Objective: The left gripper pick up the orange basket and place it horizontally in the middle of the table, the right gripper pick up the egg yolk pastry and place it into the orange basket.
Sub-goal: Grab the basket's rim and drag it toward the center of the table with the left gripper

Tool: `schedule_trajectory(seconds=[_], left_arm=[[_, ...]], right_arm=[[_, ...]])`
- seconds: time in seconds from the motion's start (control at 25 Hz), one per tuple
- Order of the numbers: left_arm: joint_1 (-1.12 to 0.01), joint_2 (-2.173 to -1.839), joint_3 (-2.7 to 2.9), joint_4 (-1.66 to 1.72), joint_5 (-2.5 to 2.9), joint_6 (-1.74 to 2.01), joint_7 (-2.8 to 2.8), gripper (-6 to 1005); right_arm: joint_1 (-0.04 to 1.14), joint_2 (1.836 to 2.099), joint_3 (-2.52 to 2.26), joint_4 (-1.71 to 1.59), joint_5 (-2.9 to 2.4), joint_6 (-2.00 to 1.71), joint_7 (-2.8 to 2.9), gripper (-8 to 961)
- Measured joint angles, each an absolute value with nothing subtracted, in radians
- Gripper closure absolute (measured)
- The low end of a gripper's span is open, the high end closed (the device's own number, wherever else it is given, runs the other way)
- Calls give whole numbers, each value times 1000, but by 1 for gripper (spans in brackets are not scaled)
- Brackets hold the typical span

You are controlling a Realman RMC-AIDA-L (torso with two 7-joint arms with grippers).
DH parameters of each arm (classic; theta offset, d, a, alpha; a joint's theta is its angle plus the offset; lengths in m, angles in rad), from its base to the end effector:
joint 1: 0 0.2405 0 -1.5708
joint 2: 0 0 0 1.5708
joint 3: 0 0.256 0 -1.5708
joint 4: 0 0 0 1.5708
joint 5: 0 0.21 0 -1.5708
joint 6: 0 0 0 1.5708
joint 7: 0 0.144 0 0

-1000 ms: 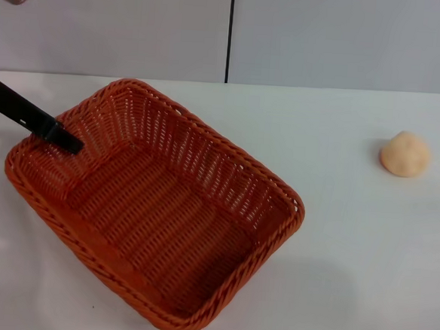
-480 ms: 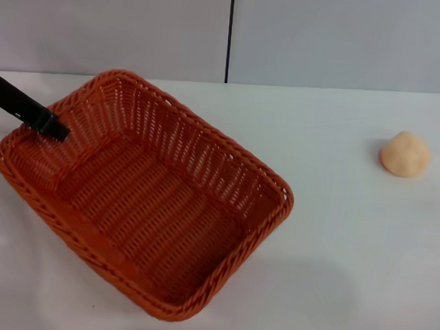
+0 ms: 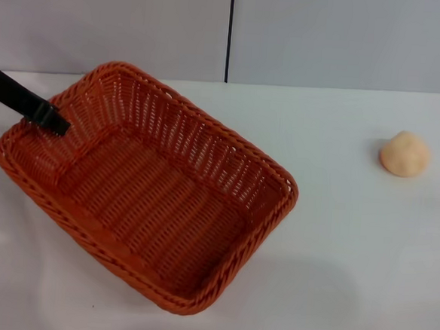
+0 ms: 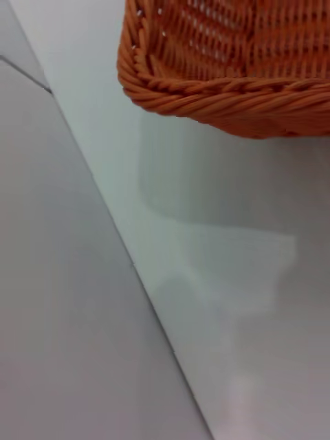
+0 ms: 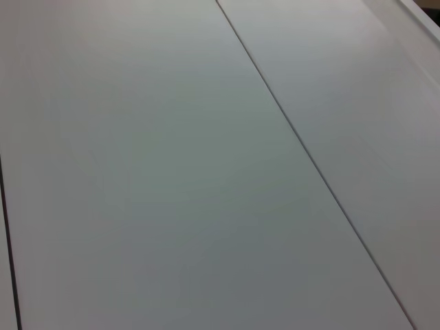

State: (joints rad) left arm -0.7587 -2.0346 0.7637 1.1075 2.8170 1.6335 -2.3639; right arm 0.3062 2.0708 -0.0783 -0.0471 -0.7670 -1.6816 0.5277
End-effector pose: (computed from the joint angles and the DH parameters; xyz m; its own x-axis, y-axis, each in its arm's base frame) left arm -0.2418 0.3881 0.0798 0.5622 0.8266 -0.0264 0.7142 -0.5013 -0.4885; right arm 0.3874 0.2355 0.1184 0.4809 0.5807 -0.6569 -0.8756 0.2788 -0.3944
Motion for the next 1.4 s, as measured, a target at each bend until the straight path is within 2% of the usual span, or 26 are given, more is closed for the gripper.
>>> schedule_trajectory(seconds=[0.2,0.48,0.84,1.04,1.16,1.4], left_arm=[[-777,-2022,637,1111,2816,1676,-2408,835],[-740,-1962,488,1135,2751,1756,-2508,837],[-635,-1944,470,1169,2579,1845,-2561,836],[-567,-1946,461,1172,2482,1847,-2594,836],[-542,-1970,467,1174,2463,1836,-2601,836],[-517,-1992,473,1181,2467,1805,-2604,835]], right_arm=[[307,2071,-80,-48,-767,-1673,528,310],[306,2070,-80,-60,-767,-1660,528,312],[314,2069,-81,-69,-767,-1644,528,315],[326,2069,-84,-79,-767,-1623,528,317],[337,2069,-86,-88,-768,-1603,528,318],[340,2069,-86,-88,-768,-1596,528,320]])
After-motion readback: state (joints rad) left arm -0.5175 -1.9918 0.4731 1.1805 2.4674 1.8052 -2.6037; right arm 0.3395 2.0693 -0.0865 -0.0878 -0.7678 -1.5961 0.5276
